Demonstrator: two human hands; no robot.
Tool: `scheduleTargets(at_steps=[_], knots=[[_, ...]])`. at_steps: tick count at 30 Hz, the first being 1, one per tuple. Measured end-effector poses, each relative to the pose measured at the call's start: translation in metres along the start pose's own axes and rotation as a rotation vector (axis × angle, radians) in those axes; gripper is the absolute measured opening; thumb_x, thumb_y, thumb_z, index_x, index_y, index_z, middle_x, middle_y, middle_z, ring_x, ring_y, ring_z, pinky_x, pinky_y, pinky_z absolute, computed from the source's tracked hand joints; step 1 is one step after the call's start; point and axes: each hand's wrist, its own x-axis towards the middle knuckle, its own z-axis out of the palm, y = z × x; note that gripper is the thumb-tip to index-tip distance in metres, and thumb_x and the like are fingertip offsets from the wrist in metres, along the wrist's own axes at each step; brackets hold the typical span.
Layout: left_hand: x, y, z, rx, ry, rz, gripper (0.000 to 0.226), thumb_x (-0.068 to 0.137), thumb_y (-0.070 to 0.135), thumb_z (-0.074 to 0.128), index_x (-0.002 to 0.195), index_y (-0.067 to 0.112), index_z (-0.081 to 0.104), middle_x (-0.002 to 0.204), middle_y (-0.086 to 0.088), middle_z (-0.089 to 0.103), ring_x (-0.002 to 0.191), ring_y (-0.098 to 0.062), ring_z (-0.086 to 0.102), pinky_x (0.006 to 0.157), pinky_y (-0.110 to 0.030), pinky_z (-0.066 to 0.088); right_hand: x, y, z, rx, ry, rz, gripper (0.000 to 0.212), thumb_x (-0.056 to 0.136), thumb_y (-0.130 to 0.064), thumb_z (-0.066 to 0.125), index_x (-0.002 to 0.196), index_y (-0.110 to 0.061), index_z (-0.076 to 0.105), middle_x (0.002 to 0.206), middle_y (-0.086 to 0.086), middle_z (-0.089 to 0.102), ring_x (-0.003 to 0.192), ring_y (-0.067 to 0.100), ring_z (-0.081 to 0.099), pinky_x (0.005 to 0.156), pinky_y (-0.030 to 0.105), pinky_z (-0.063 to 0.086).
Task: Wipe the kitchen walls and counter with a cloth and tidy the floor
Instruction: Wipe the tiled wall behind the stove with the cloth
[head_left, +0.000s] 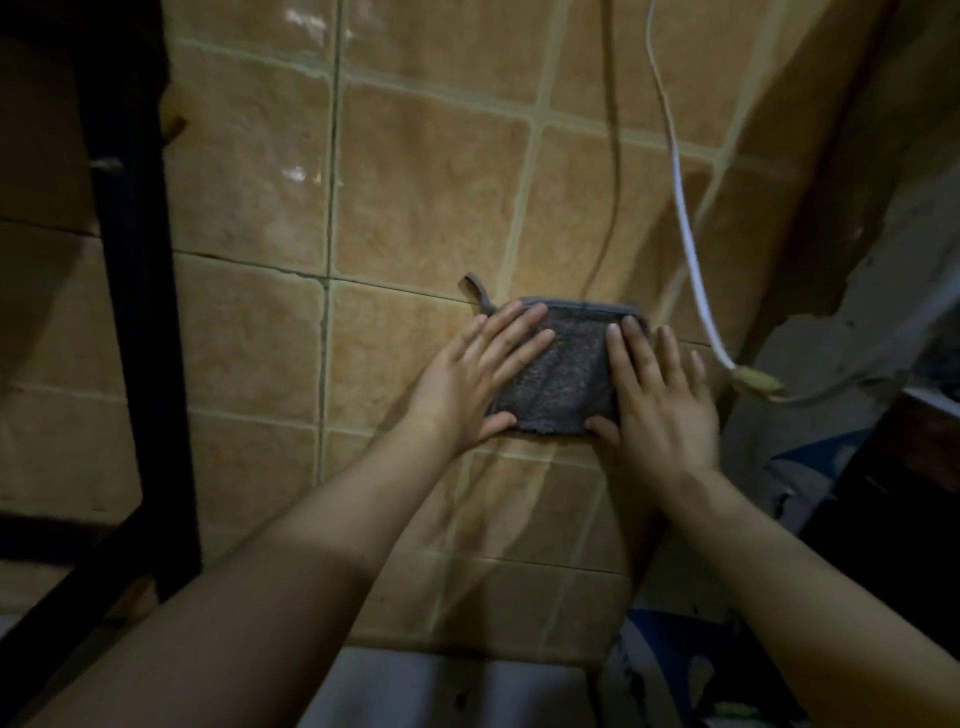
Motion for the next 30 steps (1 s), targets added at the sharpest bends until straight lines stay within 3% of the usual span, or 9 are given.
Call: scheduleTargets(at_steps=[4, 7, 11, 15, 18, 20, 24, 28, 30], knots=[[-0.006, -0.006, 0.006, 0.025, -0.013, 0.04, 0.118, 0.074, 0.079, 0.031, 0.138, 0.003, -0.033, 0.15, -0.007, -0.017, 0.139, -0.017, -0.01, 0.111, -0.042, -0.005, -0.002, -0.009, -0.001, 0.024, -0.006, 0.0, 0.101, 0.077, -0.049, 0.069, 0.15, -0.018, 0.007, 0.158, 0.005, 0.016, 0.143, 0.033, 0.018, 0.111, 0.044, 0.009], [-0.01, -0.013, 0.012, 0.048, -0.006, 0.062, 0.116, 0.075, 0.079, 0.028, 0.137, 0.002, -0.034, 0.149, -0.009, -0.019, 0.139, -0.018, -0.012, 0.111, -0.038, -0.004, -0.002, -0.014, -0.003, -0.002, -0.002, -0.003, 0.103, 0.073, -0.051, 0.07, 0.15, -0.019, 0.011, 0.156, 0.004, 0.021, 0.142, 0.033, 0.021, 0.11, 0.047, 0.016], [-0.022, -0.024, 0.016, 0.126, -0.005, 0.061, 0.111, 0.077, 0.078, 0.021, 0.137, 0.003, -0.033, 0.149, -0.011, -0.023, 0.139, -0.018, -0.015, 0.109, -0.045, -0.011, 0.005, -0.025, -0.008, -0.01, -0.013, -0.012, 0.105, 0.066, -0.055, 0.073, 0.149, -0.022, 0.017, 0.154, 0.004, 0.028, 0.14, 0.034, 0.026, 0.109, 0.05, 0.024], [-0.034, -0.043, 0.023, 0.096, 0.021, 0.047, 0.116, 0.074, 0.078, 0.027, 0.138, 0.003, -0.033, 0.149, -0.01, -0.017, 0.139, -0.017, -0.007, 0.111, -0.038, -0.001, 0.013, -0.042, -0.011, 0.052, -0.008, -0.062, 0.107, 0.063, -0.053, 0.076, 0.149, -0.023, 0.021, 0.155, 0.002, 0.026, 0.141, 0.029, 0.014, 0.111, 0.047, 0.016], [-0.05, -0.059, 0.03, 0.088, -0.003, 0.031, 0.114, 0.073, 0.076, 0.029, 0.141, 0.005, -0.029, 0.151, -0.007, -0.01, 0.143, -0.016, 0.003, 0.112, -0.039, 0.001, 0.018, -0.064, -0.016, 0.059, 0.045, -0.09, 0.109, 0.057, -0.052, 0.08, 0.148, -0.022, 0.027, 0.152, 0.0, 0.032, 0.14, 0.03, 0.026, 0.108, 0.043, 0.009], [-0.065, -0.071, 0.036, 0.102, -0.035, 0.011, 0.115, 0.074, 0.077, 0.032, 0.141, 0.006, -0.028, 0.151, -0.01, -0.016, 0.144, -0.018, 0.0, 0.113, -0.042, -0.006, 0.022, -0.082, -0.018, 0.07, 0.029, -0.118, 0.109, 0.059, -0.054, 0.078, 0.149, -0.025, 0.023, 0.154, -0.003, 0.027, 0.142, 0.027, 0.024, 0.109, 0.04, 0.005], [-0.092, -0.096, 0.039, 0.147, -0.101, -0.066, 0.121, 0.071, 0.08, 0.033, 0.139, 0.004, -0.032, 0.152, -0.01, -0.014, 0.142, -0.02, 0.0, 0.111, -0.04, -0.013, 0.031, -0.117, -0.018, 0.065, 0.108, -0.162, 0.109, 0.05, -0.056, 0.08, 0.144, -0.022, 0.036, 0.151, -0.003, 0.036, 0.138, 0.026, 0.034, 0.11, 0.041, 0.016], [-0.119, -0.112, 0.046, 0.122, -0.196, -0.116, 0.116, 0.075, 0.076, 0.033, 0.139, 0.007, -0.034, 0.148, -0.015, -0.025, 0.141, -0.025, -0.009, 0.112, -0.039, -0.008, 0.034, -0.148, -0.02, 0.11, 0.081, -0.245, 0.111, 0.058, -0.052, 0.079, 0.149, -0.026, 0.021, 0.155, -0.006, 0.024, 0.143, 0.024, 0.023, 0.113, 0.041, 0.01], [-0.132, -0.111, 0.05, 0.123, -0.246, -0.149, 0.114, 0.077, 0.075, 0.03, 0.136, 0.006, -0.038, 0.145, -0.017, -0.032, 0.14, -0.026, -0.013, 0.112, -0.038, -0.004, 0.033, -0.161, -0.017, 0.1, 0.114, -0.25, 0.114, 0.051, -0.052, 0.081, 0.148, -0.026, 0.027, 0.153, -0.006, 0.03, 0.14, 0.023, 0.03, 0.111, 0.04, 0.013]])
